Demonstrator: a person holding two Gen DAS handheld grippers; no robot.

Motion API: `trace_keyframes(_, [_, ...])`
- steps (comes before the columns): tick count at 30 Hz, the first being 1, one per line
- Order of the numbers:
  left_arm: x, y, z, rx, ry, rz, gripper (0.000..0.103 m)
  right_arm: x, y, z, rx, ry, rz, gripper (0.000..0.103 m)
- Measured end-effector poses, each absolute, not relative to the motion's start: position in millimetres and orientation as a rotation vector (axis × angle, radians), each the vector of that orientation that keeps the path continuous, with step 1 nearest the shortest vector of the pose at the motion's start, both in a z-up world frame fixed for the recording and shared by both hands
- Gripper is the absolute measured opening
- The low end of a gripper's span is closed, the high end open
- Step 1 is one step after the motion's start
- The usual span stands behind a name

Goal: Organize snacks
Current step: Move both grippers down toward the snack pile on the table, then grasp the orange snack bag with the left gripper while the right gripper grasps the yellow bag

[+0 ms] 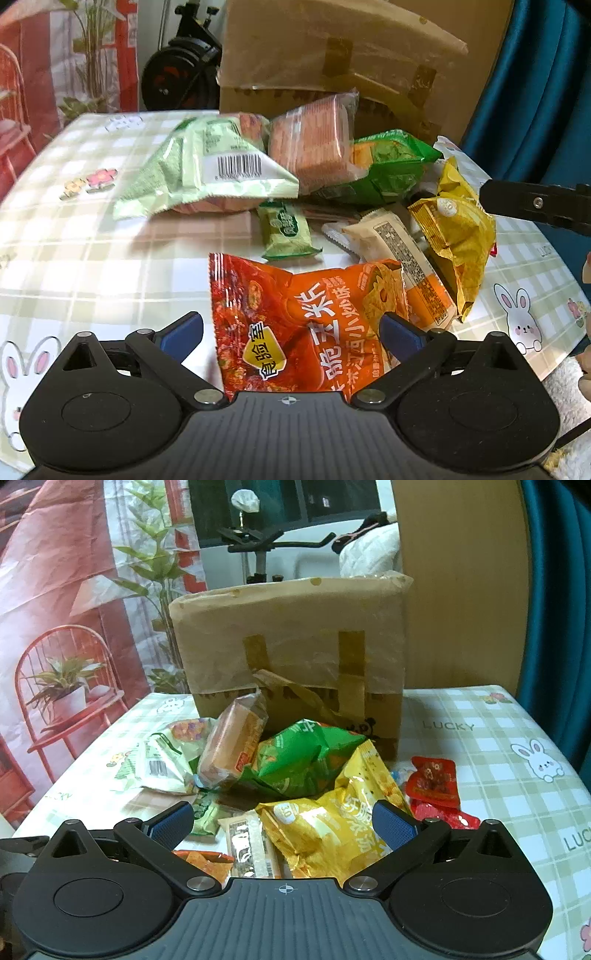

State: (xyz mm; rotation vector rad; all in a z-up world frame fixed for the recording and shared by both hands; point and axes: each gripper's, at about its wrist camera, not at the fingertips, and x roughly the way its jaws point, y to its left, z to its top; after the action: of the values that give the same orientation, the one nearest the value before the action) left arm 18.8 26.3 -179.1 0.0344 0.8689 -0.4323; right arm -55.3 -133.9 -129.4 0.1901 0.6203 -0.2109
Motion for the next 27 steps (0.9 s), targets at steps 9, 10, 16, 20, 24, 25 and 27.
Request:
trace_keyframes(9, [19.8,25.9,-182.6,-0.024,0.858,-0.496,0.073,-54.8,-141.5,-135.9,0.195,0.639,-0.216,0.102])
trace_keyframes(10, [15.2,23.6,-178.2,0.011,0.829,-0.467,0.071,-54.8,-142.6,-137.3,0.191,0.644,-0.217,0.102])
trace_keyframes(16, [-4.0,25.5,-152.9,0.04,0.657,-0.372,0.069,-56.2,-148.5,-145.6,0.025,0.623,-0.238,0.102])
trace_keyframes(20, [-2.9,27.1,-149.1,0.014,0.609,-0.334,0.069,-51.4,-163.5,-152.9,-0.035,0.647,-0.239,0.102])
trace_keyframes(24, [-0.7,28.2,-149.8,0.015,0.596,-0.3,0.069,-47.8,-168.0,-162.6,-0.064,0.679,-0.203,0.101])
trace_keyframes(25, [-0.7,28.9,-149.4,0.015,0.594,-0.298,0.069,-46.9,-167.1,-165.5,-0.074,0.686,-0.195,0.1])
trace_keyframes(27, [-0.9,28.2,-150.1,0.018,0.586,-0.297,0.069,-43.8,-167.0,-170.8,-0.078,0.701,-0.186,0.1])
